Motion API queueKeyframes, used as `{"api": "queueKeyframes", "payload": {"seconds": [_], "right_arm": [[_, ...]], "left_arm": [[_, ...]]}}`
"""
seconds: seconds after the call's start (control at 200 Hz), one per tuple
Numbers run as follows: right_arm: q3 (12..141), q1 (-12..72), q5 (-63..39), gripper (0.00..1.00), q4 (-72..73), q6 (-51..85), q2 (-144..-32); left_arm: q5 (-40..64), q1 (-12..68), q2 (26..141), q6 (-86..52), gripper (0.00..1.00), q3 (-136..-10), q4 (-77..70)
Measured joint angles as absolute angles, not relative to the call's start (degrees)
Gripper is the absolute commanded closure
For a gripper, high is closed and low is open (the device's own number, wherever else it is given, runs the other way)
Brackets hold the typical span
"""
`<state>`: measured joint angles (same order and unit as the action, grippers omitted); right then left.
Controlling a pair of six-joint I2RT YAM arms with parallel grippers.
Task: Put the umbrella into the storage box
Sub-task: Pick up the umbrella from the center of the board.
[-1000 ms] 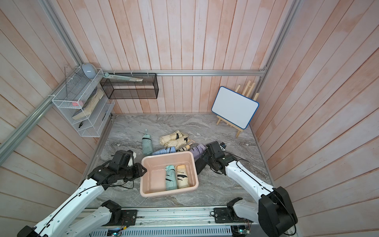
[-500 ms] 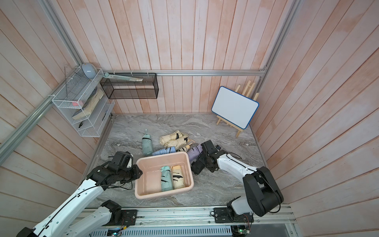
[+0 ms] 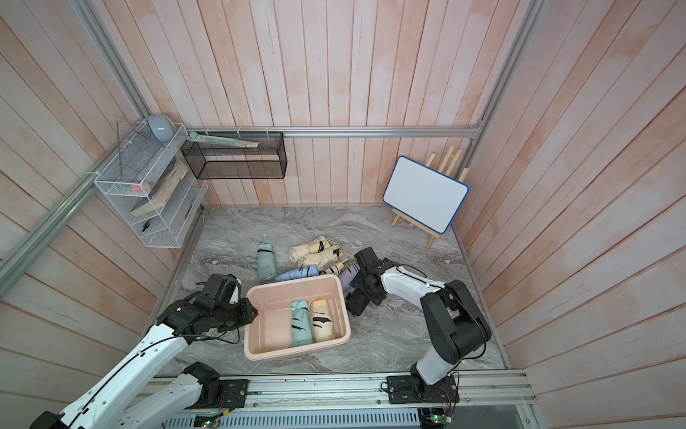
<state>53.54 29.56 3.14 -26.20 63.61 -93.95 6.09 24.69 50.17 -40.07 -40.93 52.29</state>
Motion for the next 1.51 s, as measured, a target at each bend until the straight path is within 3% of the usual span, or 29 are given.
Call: {"api": "queueKeyframes", "payload": {"seconds": [0.36,0.61,0.725,1.3,1.505], "right_arm": [[56.6,30.6,4.9,0.35,-29.5,63.6,-97.9],[56.8,30.7,5.3,0.54,-29.8,63.5,-97.8],[55.7,30.8,5.4,0.58,-29.8,63.7,-96.1],[48.4,31.0,9.5,0.68,-38.8,66.0,-67.5],[49.6,31.0,10.1,0.71,-43.0,64.3,-59.3]], "left_arm": [[6.1,24.6,50.5,-40.1,0.69,-40.9,52.1],[6.2,24.5,50.6,-40.1,0.69,-40.9,51.8],[6.2,24.4,50.6,-40.1,0.69,-40.9,51.7],[7.6,24.4,51.0,-41.0,0.70,-40.9,48.6],[7.7,24.4,52.2,-40.8,0.76,-40.9,47.6]]}}
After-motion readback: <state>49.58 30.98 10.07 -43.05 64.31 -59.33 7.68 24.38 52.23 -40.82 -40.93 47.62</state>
